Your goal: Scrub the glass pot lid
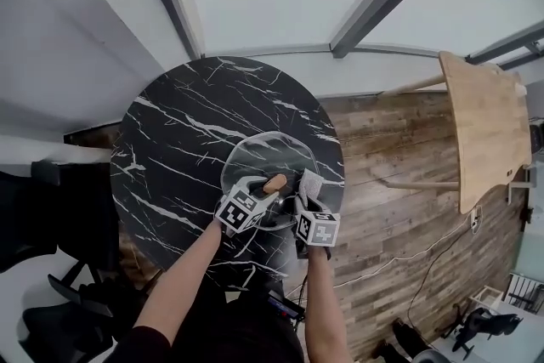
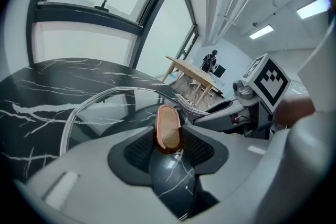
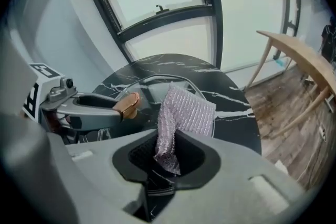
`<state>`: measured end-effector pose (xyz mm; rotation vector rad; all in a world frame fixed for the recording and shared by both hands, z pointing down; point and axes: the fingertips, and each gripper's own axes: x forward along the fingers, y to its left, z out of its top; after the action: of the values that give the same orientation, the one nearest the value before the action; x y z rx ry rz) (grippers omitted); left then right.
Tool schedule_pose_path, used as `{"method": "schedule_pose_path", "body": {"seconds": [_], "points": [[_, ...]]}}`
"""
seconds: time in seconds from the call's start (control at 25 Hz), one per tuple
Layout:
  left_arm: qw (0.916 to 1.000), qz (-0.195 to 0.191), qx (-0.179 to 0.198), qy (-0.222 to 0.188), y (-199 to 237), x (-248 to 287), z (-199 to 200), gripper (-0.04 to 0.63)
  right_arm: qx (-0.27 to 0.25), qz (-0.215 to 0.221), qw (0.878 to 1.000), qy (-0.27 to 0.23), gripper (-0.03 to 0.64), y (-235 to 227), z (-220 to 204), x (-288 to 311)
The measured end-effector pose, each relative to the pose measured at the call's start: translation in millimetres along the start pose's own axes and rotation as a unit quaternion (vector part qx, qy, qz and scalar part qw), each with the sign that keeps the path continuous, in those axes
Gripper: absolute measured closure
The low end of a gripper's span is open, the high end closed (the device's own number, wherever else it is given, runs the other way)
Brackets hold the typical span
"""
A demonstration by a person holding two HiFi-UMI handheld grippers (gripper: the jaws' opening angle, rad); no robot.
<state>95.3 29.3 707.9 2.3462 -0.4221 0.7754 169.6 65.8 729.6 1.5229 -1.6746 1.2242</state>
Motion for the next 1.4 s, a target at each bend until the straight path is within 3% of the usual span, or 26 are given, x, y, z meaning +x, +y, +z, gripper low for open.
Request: {"method": "schedule_pose_path", "body": {"seconds": [0.68,1.08,1.16,1.24,1.4], "points": [[0.9996,-0.021,-0.020,-0.004,-1,1,-2,0.426,-0.072,0.039,0.996,0.041,0.538,15,58,32],[0.9988,-0.025,-0.037,-0.017,0,2,-2,0.426,-0.162,0.079,0.979,0.092,0.537,35,83,54],[0.9975,-0.032,-0.050,-0.039,1,-2,2,0.424,-0.180,0.082,0.975,0.103,0.537,39,87,59],[0.9921,-0.038,-0.086,-0.083,4,-19,11,0.385,-0.207,0.078,0.968,0.121,0.537,41,88,62],[0.9846,0.004,-0.110,-0.135,24,-75,15,0.413,-0.258,0.076,0.952,0.143,0.537,47,90,67]]}}
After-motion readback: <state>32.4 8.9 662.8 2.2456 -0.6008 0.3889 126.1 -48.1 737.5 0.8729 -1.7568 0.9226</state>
